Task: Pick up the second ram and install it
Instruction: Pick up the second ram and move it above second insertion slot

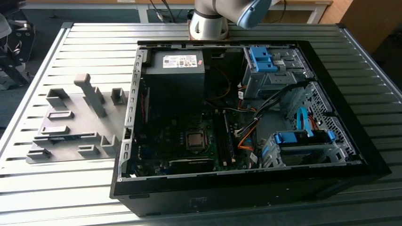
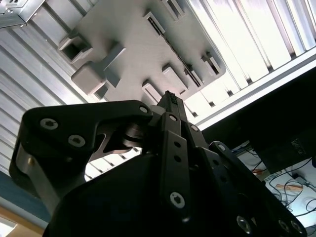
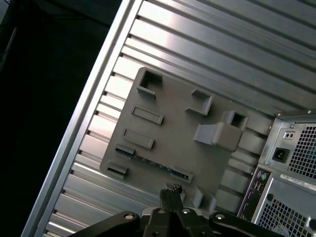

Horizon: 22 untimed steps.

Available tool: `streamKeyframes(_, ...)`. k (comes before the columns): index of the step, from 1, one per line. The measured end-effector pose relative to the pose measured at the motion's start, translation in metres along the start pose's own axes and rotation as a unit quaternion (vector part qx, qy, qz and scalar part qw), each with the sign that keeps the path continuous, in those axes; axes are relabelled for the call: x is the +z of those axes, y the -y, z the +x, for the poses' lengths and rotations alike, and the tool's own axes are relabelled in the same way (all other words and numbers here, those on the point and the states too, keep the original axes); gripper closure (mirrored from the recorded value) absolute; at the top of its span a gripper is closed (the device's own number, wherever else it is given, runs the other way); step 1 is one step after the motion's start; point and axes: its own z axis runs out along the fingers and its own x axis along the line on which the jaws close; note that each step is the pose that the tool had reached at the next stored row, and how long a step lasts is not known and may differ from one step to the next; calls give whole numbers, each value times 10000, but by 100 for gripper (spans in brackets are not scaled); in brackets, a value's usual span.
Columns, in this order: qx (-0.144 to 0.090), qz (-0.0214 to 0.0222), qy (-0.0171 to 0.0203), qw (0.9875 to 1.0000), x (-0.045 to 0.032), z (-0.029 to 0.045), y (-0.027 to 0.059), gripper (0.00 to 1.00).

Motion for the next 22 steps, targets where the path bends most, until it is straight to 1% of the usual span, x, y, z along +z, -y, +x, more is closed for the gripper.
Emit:
streamKeyframes(8,-248,-6,-10,9997,0,0,0,89)
streamKeyframes(15,-371,-9,-15,9993,0,0,0,89)
streamKeyframes(22,-516,-12,-21,9987,0,1,0,89)
